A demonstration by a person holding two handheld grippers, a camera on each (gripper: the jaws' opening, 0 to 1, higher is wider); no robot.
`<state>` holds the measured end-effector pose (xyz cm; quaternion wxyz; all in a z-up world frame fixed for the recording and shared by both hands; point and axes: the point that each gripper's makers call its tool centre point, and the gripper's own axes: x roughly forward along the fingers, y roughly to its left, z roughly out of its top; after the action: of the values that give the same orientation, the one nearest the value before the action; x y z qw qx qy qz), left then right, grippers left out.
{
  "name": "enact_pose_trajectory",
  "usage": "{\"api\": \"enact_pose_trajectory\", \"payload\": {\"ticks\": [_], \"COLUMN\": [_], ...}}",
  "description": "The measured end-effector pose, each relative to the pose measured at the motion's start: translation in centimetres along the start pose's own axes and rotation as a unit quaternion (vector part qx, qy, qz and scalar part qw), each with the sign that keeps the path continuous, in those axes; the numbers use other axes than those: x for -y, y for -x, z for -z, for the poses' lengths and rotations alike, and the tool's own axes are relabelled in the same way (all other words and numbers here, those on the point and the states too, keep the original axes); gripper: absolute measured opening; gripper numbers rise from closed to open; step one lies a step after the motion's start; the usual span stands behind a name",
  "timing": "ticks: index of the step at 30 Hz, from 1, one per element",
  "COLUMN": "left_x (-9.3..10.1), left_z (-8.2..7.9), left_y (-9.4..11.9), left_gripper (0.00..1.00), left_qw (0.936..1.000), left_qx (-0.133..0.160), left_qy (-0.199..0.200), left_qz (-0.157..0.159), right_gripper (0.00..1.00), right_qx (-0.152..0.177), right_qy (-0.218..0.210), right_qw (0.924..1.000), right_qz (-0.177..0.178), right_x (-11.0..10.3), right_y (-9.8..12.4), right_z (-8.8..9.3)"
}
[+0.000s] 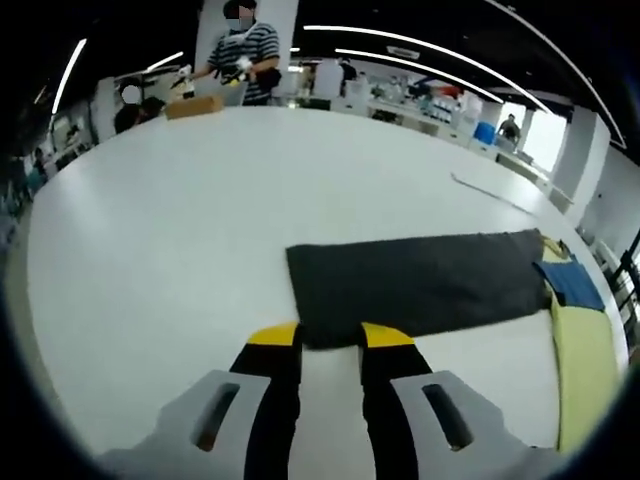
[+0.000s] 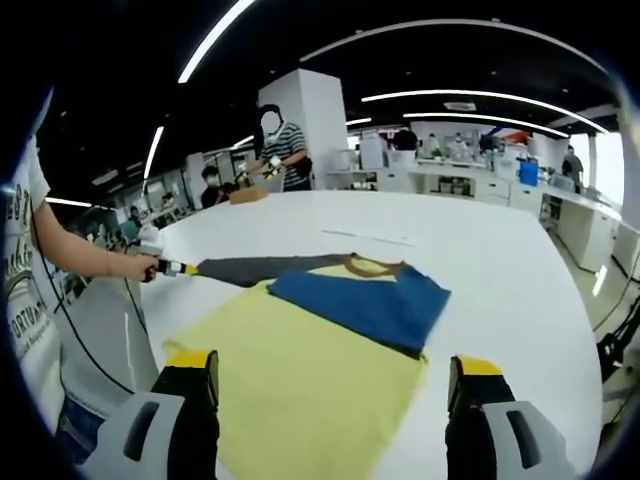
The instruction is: Fold the garment on the visible template until the final outline fits inside the template.
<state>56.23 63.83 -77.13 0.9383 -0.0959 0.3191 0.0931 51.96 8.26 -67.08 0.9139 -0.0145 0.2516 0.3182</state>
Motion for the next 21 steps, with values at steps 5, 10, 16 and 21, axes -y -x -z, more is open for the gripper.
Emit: {"api": "enact_pose_trajectory", "payload": {"ticks": [5, 10, 16, 21], "left_x": [-0.01, -0.29, -0.34, -0.21], "left_z": [0.23, 0.14, -0.16, -0.30], "left_y": [0.05, 0.03, -0.04, 0.12], "left_gripper": [0.11, 0.10, 0.02, 0.01], "left_qw": [0.9995, 0.9996, 0.9993, 0.9994], "left_qx": [-0.018, -0.022, -0.023, -0.030], "left_qy": [-0.024, -0.001, 0.027, 0.016], "left_qz": [-0.011, -0.017, -0.012, -0.010], "right_gripper": [0.92, 0.92, 0.91, 0.92], "right_qx": [-0.003, -0.009, -0.012, -0.010], "right_qy": [0.002, 0.007, 0.008, 0.012], "right_qw": [1.0000, 0.9999, 0.9999, 0.9999], "right_qz": [0.001, -0.002, -0.002, -0.005], "right_x": [-0.01, -0.16, -0.11, -0.29], "right_y": [-0.08, -0.21, -0.27, -0.37], "right_z": [0.22, 0.43, 0.51, 0.27]}}
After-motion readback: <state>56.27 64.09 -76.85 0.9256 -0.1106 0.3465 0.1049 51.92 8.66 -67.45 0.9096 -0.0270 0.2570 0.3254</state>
